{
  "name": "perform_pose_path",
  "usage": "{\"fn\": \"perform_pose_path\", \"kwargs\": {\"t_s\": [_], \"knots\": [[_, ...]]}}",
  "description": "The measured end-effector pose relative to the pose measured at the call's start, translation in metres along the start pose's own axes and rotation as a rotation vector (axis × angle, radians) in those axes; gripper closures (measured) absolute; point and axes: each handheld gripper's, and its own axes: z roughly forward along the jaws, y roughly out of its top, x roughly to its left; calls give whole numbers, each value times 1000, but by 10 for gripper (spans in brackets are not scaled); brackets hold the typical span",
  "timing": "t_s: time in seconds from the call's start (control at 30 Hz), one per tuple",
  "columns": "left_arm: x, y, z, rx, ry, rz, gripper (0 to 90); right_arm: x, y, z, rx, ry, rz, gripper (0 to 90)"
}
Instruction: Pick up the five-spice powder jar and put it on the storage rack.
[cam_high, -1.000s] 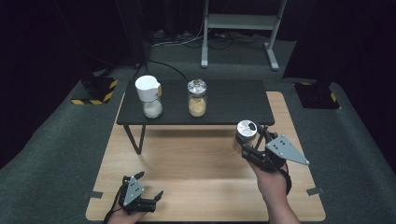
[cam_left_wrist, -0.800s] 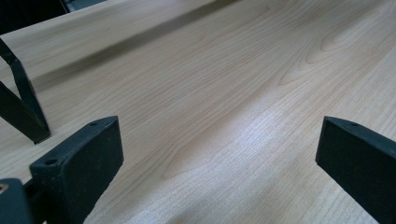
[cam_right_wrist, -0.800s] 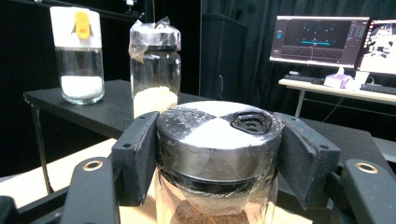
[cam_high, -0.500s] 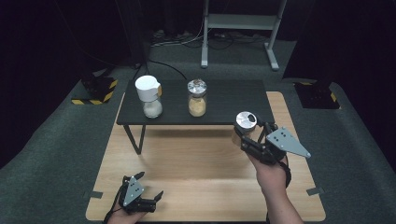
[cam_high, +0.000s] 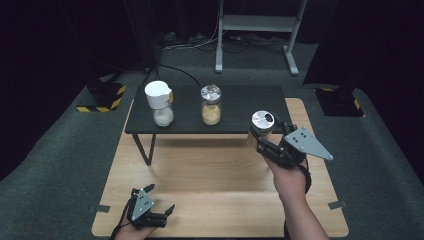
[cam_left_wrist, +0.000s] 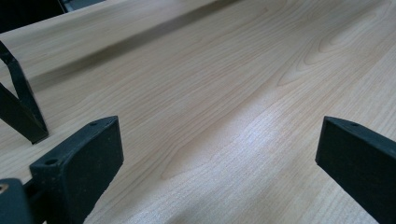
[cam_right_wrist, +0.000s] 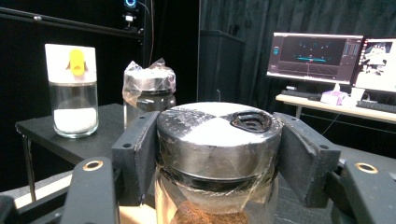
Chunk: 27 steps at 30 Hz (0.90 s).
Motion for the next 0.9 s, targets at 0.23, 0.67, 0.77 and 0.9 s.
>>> {"fn": "perform_pose_path", "kwargs": {"t_s": [0.23, 0.67, 0.77, 0.9], "knots": [[0, 0, 0, -1, -1, 1, 11, 0, 6, 5, -13, -1, 2, 342], [0, 0, 0, -3, 0, -2, 11, 0, 11, 21, -11, -8, 2, 342], [0, 0, 0, -3, 0, -1, 11, 0, 11, 25, -11, -10, 2, 343], [0, 0, 0, -4, -1, -3, 11, -1, 11, 30, -13, -11, 2, 343]]}}
